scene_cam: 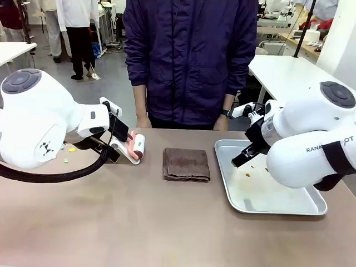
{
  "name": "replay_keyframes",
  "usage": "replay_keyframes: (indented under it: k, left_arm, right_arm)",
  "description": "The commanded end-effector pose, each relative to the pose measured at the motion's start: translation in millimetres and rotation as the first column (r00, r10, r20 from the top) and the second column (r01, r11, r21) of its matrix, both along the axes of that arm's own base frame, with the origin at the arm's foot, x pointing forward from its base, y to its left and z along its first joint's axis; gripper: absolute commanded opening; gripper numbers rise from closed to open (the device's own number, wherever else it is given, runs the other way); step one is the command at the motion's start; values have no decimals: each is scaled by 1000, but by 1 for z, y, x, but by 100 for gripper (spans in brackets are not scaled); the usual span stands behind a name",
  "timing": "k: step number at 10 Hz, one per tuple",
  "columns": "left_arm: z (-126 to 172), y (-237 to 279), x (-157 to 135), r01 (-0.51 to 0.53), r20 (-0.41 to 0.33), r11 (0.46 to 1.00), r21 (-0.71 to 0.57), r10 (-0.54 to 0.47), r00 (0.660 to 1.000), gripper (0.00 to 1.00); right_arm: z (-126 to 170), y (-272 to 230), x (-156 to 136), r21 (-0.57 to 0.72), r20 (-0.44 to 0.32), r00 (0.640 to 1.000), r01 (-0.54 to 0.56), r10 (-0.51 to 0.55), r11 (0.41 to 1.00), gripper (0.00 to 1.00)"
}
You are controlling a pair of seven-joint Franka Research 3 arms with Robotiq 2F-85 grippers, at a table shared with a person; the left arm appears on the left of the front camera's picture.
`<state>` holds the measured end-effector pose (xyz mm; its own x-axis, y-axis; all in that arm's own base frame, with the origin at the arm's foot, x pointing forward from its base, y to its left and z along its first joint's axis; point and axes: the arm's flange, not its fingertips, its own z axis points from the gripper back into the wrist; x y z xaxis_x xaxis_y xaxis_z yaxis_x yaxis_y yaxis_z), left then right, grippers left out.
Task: Clean the surface of the table.
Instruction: Hold the Lint Roller with your left hand and the towel with your right hand.
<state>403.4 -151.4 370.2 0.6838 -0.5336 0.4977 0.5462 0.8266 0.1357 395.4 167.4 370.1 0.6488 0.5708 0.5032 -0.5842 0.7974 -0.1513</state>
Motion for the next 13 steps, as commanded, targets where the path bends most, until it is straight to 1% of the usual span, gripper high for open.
replay_keyframes:
  k: [1,13]
  left_arm:
    - [0,0,0,0,0,1000,0,0,1000,100]
    - [0,0,0,0,0,1000,0,0,1000,100]
  right_arm:
    - [0,0,0,0,0,1000,0,0,1000,100]
    - [0,0,0,0,0,1000,0,0,1000,100]
